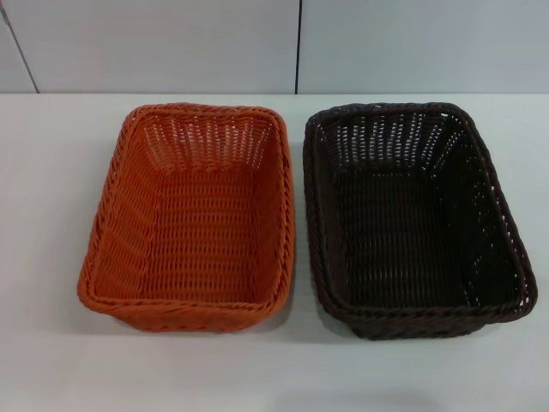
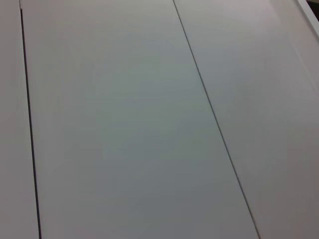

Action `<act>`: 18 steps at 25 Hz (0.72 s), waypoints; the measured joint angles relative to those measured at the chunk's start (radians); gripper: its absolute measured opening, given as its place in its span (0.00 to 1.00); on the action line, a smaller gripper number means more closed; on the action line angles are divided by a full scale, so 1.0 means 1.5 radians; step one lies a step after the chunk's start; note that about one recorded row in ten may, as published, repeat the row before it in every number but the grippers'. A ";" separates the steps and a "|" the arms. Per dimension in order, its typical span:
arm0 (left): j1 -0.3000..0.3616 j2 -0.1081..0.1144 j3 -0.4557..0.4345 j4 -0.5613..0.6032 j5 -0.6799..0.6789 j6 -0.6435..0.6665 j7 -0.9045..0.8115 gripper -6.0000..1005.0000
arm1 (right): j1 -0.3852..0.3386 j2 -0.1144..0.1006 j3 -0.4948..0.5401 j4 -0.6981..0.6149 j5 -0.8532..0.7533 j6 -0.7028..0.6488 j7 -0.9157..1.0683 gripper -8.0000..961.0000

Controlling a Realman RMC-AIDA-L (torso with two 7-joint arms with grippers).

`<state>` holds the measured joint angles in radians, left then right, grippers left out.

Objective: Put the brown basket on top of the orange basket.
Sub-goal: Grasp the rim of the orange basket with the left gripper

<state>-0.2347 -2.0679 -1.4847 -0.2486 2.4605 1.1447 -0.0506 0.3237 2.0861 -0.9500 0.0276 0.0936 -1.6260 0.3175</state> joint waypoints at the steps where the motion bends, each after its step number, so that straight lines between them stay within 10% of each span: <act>1: 0.000 0.000 0.000 0.000 0.000 0.000 0.000 0.78 | 0.000 0.000 0.000 0.000 0.000 0.000 0.000 0.83; 14: 0.006 0.007 0.056 -0.030 0.010 -0.005 -0.015 0.78 | 0.002 -0.001 -0.005 0.000 0.000 -0.001 0.000 0.83; 18: 0.013 0.067 0.101 -0.163 0.115 -0.174 -0.089 0.78 | 0.003 -0.001 -0.007 0.000 0.000 -0.002 0.000 0.83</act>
<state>-0.2151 -1.9673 -1.3336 -0.4937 2.6325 0.8833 -0.1847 0.3287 2.0847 -0.9602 0.0276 0.0929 -1.6292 0.3175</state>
